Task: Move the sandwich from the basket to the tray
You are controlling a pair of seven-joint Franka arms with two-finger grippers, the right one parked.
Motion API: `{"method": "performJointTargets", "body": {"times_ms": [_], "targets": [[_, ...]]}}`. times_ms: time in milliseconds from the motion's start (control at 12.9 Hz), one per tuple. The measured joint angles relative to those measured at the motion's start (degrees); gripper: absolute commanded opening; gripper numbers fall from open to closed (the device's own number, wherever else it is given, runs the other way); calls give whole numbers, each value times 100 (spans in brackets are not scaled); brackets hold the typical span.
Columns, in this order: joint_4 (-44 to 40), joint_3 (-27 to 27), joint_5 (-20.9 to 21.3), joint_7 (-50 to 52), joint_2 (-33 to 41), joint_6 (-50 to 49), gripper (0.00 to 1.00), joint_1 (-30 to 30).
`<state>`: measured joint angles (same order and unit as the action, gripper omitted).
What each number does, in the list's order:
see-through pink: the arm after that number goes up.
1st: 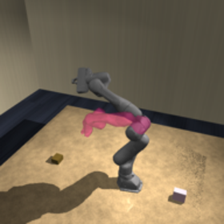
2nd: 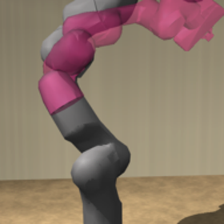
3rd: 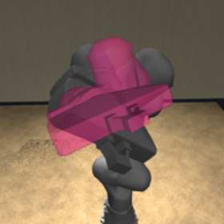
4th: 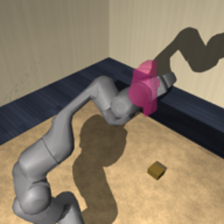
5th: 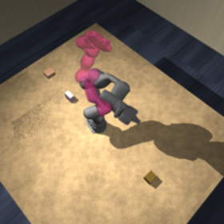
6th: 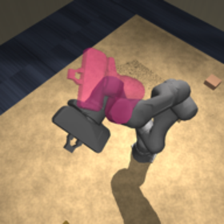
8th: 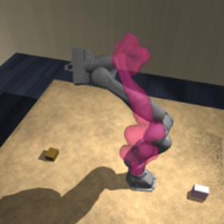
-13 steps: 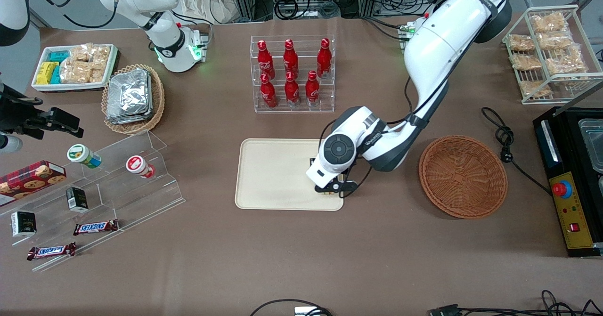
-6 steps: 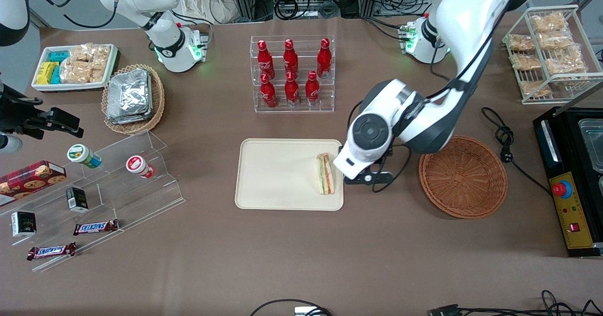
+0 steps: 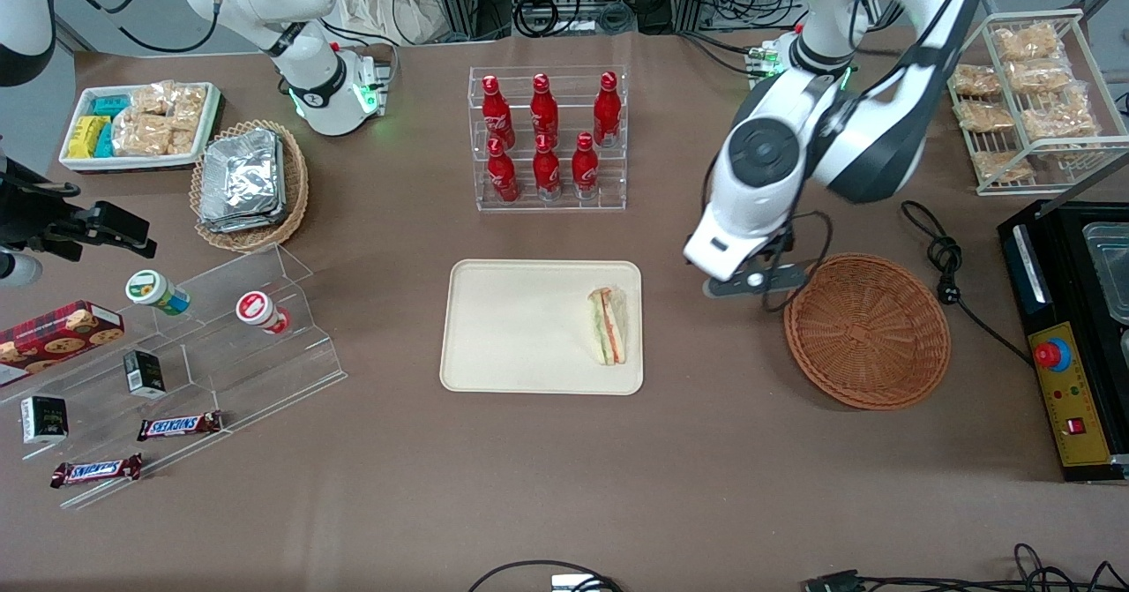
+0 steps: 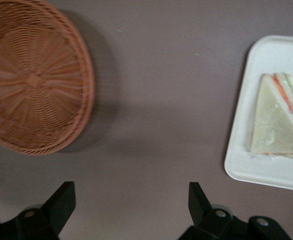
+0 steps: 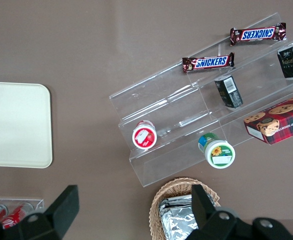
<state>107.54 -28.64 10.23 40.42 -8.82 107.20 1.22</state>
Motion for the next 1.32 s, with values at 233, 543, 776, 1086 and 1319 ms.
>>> {"method": "performJointTargets", "body": {"times_ms": [233, 543, 776, 1086, 1319], "targets": [[126, 30, -288, -564, 538, -160, 100, -579], [-104, 56, -536, -898, 677, -206, 100, -1248], [-354, 148, -567, -942, 686, -573, 100, -1292], [-433, 532, -605, -1649, 709, -975, 100, -1300], [-435, 1217, -733, -2567, 886, -1181, 100, -1106]]}}
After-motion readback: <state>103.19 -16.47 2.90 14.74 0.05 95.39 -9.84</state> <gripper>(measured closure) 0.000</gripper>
